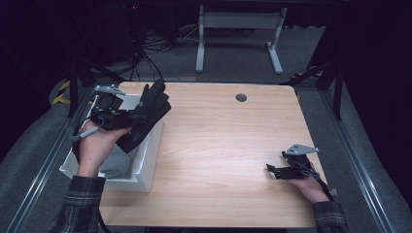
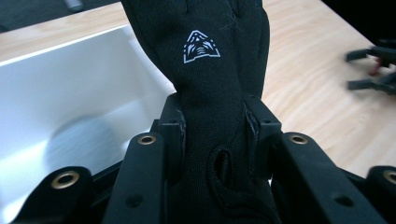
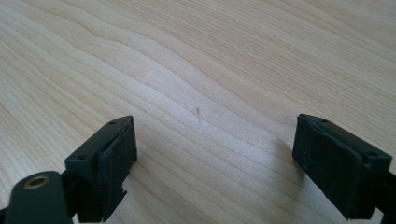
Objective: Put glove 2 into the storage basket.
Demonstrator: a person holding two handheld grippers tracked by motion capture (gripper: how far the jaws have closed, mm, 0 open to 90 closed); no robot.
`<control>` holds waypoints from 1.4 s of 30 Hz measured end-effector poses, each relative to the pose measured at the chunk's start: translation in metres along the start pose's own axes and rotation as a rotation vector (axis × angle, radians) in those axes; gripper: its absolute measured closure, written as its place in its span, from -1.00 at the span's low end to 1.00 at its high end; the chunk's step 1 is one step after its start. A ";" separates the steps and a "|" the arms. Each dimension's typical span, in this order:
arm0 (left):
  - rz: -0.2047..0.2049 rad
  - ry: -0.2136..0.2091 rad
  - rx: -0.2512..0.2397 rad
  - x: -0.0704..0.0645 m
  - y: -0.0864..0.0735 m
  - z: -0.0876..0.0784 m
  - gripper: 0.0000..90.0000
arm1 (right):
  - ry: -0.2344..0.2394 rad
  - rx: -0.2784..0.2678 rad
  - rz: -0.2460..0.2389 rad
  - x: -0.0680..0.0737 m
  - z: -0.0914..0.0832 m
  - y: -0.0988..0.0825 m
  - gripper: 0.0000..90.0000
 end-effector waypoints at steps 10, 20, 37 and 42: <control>-0.126 0.080 0.072 0.041 -0.041 0.023 0.47 | -0.001 0.000 0.002 0.000 0.000 0.000 -0.69; -0.178 0.100 0.135 0.053 -0.067 0.050 0.45 | -0.001 0.000 0.002 0.000 0.000 0.000 -0.69; -0.196 0.185 0.116 0.062 -0.070 0.058 -0.44 | -0.002 -0.001 0.002 0.000 0.000 0.000 -0.69; -0.173 0.156 0.062 0.054 -0.057 0.044 -0.47 | -0.002 0.000 0.001 0.000 0.000 0.000 -0.69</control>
Point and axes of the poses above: each handheld gripper's, and its own axes: z roughly forward along the jaws, y roughly out of its top, x roughly to its left, the point moved 5 cm from there along z, roughly forward along the jaws, and after that the axes turned 12 degrees about y, right-handed, at the moved point
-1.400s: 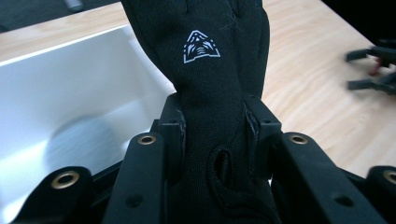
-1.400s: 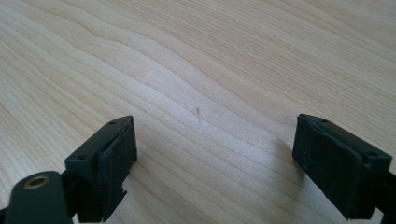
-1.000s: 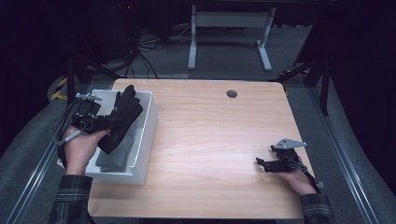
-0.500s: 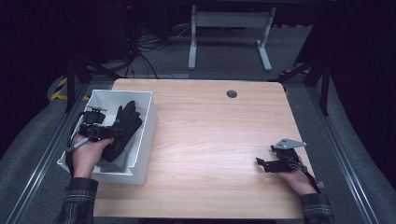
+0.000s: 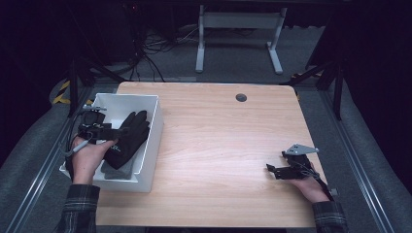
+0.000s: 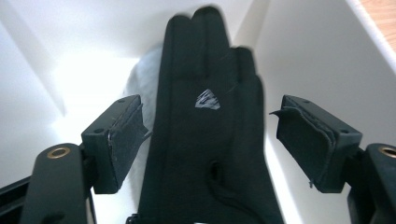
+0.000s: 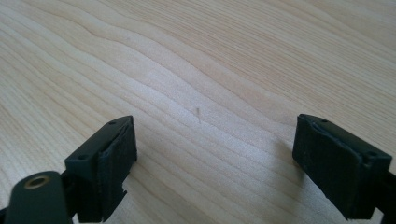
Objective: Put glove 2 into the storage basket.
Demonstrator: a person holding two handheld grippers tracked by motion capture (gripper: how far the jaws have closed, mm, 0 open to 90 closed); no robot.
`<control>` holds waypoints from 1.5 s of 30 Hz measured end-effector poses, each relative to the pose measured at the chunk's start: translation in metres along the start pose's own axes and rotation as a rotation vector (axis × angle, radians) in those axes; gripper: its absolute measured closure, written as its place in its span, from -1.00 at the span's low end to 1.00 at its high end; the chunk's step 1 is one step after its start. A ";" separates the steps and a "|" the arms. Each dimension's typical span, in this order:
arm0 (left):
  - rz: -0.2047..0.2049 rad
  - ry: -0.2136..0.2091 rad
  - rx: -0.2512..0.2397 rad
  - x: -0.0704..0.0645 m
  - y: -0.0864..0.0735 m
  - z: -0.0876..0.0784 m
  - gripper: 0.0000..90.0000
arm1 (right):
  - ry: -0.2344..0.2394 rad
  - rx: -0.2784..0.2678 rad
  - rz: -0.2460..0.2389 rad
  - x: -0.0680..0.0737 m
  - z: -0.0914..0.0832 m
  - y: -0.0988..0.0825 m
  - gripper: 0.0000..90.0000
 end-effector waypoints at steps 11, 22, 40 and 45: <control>0.093 -0.129 -0.071 -0.050 0.022 -0.021 -0.49 | 0.000 0.000 0.001 0.000 0.000 0.000 -0.69; 0.226 -0.257 -0.094 -0.123 0.028 -0.017 -0.50 | 0.000 0.000 0.000 0.000 0.000 0.000 -0.69; 0.396 -0.370 -0.044 -0.225 -0.007 0.033 -0.52 | 0.002 0.001 -0.003 0.001 0.000 0.000 -0.69; 0.429 -0.375 -0.014 -0.239 -0.024 0.050 -0.54 | 0.004 0.001 -0.004 0.001 0.000 0.000 -0.69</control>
Point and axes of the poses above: each handheld gripper's, and its own axes: z roughly forward along the jaws, y roughly out of its top, x roughly to its left, the point moved 5 cm from there along z, roughly forward along the jaws, and after that the axes turned 12 degrees about y, right-handed, at the moved point
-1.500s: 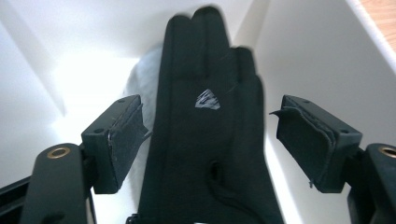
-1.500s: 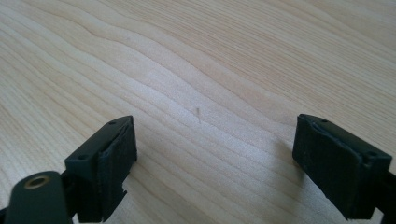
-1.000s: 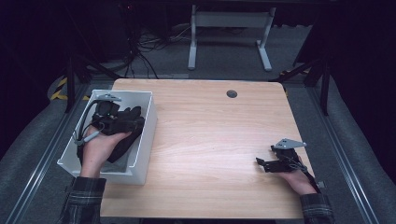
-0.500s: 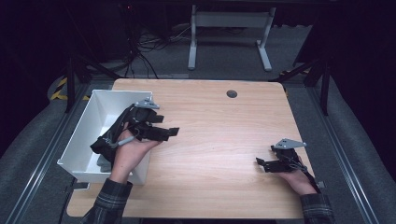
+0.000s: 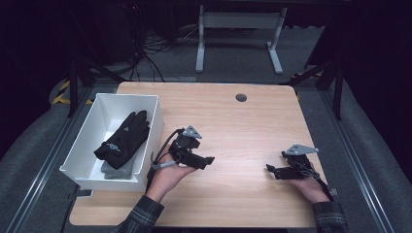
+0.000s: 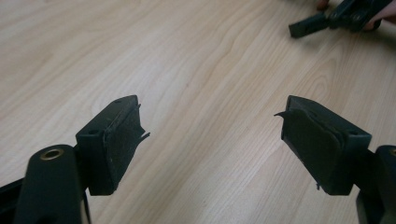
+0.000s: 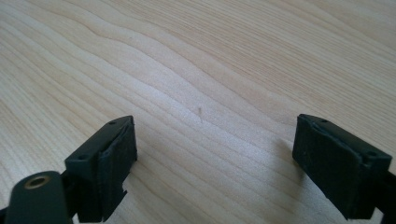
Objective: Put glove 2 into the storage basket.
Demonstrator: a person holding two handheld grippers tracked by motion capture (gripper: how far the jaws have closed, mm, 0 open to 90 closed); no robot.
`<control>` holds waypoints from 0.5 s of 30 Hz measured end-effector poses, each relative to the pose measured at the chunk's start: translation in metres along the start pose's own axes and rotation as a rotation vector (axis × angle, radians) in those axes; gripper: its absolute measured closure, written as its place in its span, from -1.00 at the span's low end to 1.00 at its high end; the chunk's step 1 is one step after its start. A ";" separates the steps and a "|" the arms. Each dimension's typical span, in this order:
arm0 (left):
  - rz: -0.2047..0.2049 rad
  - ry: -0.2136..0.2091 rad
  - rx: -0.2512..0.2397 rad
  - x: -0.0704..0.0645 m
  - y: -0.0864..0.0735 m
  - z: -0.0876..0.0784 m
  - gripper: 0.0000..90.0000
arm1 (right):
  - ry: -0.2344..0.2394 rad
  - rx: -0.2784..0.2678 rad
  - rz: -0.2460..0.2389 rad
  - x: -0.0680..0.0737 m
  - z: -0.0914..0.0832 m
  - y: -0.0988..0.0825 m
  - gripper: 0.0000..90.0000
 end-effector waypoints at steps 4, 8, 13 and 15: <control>0.016 -0.016 0.037 -0.008 -0.013 0.019 -0.54 | 0.001 0.000 -0.001 0.000 0.000 0.000 -0.69; 0.029 -0.023 0.075 -0.014 -0.024 0.034 -0.54 | 0.001 0.000 -0.001 0.000 0.000 0.000 -0.69; 0.046 -0.020 0.091 -0.015 -0.032 0.043 -0.54 | 0.002 0.001 -0.002 0.000 0.000 0.000 -0.69; 0.056 -0.014 0.095 -0.016 -0.036 0.047 -0.54 | 0.003 0.001 -0.003 0.000 0.000 0.000 -0.69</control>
Point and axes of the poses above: each handheld gripper's, and its own axes: z roughly forward along the jaws, y roughly out of its top, x roughly to its left, the point moved 5 cm from there along z, roughly forward along the jaws, and after that the axes turned 12 degrees about y, right-handed, at the moved point
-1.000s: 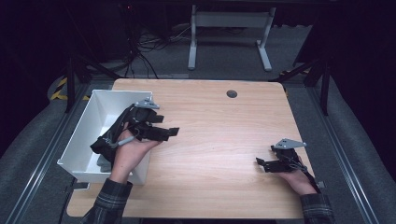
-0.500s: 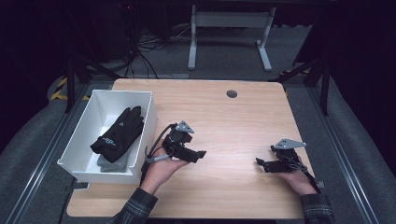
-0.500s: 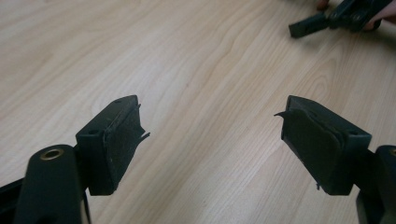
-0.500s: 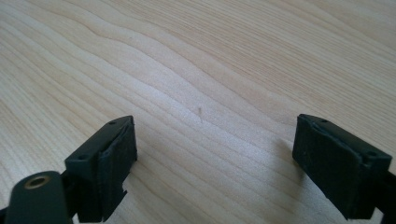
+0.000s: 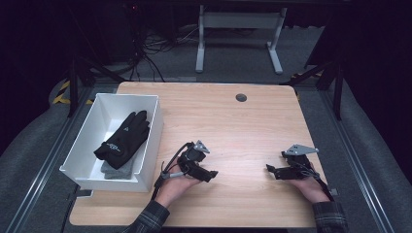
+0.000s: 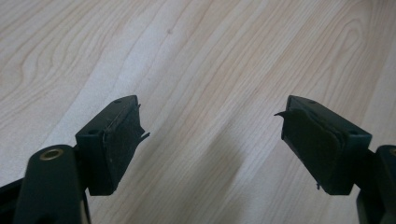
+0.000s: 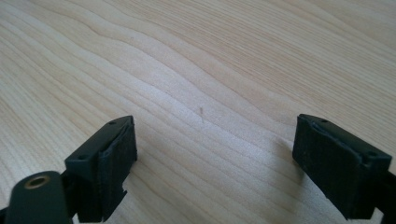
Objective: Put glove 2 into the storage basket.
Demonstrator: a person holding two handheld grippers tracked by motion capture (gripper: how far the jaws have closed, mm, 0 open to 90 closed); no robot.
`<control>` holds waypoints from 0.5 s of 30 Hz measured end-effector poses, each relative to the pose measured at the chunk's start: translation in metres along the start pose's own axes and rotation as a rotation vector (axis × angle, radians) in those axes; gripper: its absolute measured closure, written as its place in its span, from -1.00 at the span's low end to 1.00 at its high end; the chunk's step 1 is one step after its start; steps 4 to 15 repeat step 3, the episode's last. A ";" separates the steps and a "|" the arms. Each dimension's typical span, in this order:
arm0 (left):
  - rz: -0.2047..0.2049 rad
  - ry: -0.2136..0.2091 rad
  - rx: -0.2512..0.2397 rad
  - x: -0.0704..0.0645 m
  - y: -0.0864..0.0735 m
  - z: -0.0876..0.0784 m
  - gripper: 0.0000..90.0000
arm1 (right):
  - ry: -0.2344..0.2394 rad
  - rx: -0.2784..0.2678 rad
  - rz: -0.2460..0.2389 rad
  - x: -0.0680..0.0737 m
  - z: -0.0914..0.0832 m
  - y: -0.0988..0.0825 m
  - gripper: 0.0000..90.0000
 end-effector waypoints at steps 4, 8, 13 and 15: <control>0.035 0.024 0.020 0.000 -0.004 0.006 -0.56 | 0.002 0.000 -0.003 0.000 0.000 0.000 -0.69; 0.035 0.024 0.020 0.000 -0.004 0.006 -0.56 | 0.002 0.000 -0.003 0.000 0.000 0.000 -0.69; 0.035 0.024 0.020 0.000 -0.004 0.006 -0.56 | 0.002 0.000 -0.003 0.000 0.000 0.000 -0.69; 0.035 0.024 0.020 0.000 -0.004 0.006 -0.56 | 0.002 0.000 -0.003 0.000 0.000 0.000 -0.69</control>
Point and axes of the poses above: each handheld gripper's, and its own axes: z roughly forward along the jaws, y roughly out of its top, x roughly to its left, the point moved 5 cm from there along z, roughly forward along the jaws, and after that the axes turned 12 degrees about y, right-handed, at the moved point
